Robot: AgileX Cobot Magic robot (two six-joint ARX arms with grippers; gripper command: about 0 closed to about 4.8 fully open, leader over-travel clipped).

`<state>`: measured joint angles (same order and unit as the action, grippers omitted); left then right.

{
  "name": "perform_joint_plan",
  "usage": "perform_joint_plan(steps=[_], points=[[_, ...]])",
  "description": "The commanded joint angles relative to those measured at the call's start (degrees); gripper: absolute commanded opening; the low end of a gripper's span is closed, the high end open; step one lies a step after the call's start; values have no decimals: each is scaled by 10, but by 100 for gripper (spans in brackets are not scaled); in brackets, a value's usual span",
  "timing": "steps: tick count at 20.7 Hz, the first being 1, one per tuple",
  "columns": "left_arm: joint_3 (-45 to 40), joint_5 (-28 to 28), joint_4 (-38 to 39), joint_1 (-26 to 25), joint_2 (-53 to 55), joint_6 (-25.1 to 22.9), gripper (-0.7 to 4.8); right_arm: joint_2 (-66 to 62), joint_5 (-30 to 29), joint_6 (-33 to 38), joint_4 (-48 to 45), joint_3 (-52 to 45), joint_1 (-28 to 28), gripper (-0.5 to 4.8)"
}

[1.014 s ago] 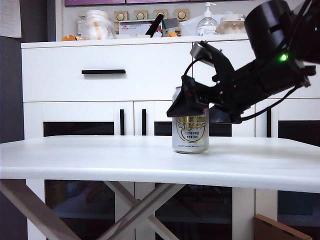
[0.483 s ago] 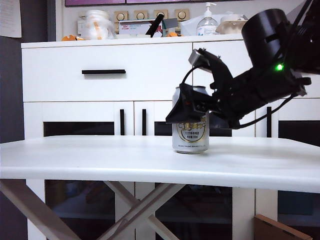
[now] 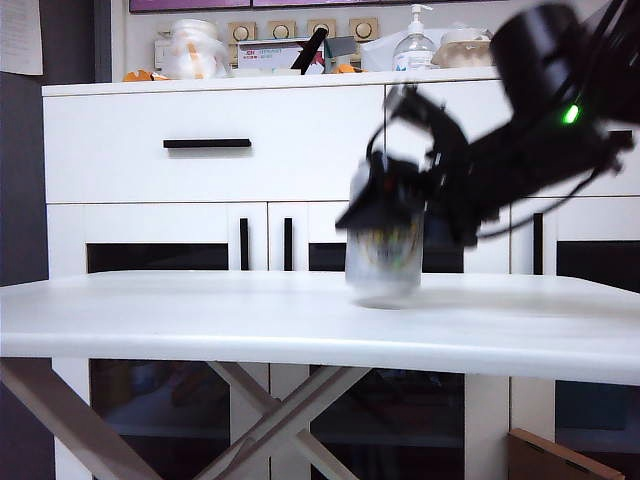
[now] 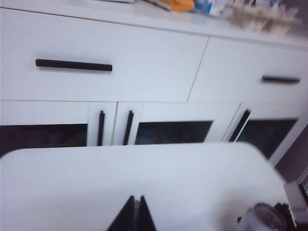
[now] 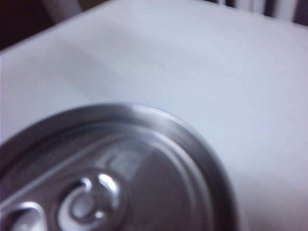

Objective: Pick up a can of beer from the white table, open the left drawer, place the beer inside the drawer, and finally close the drawer.

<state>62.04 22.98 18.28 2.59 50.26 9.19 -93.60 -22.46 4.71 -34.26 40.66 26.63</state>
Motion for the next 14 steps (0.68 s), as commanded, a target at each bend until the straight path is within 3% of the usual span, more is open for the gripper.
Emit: perform_joint_plan(steps=[1,7,9,13,14], points=[[3,2,-38,-1,4,74,-6,87,7,2,12,8,2,53],[3,3,-159,0,51,233,-6,274,48,-2,99,19,1,53],[2,-1,-208,10,81,339,-6,310,47,-2,166,47,1,53],[1,-3,-358,21,153,432,-6,334,43,-5,212,95,1,53],[1,-3,-397,22,174,473,-6,335,43,-5,221,106,1,53]])
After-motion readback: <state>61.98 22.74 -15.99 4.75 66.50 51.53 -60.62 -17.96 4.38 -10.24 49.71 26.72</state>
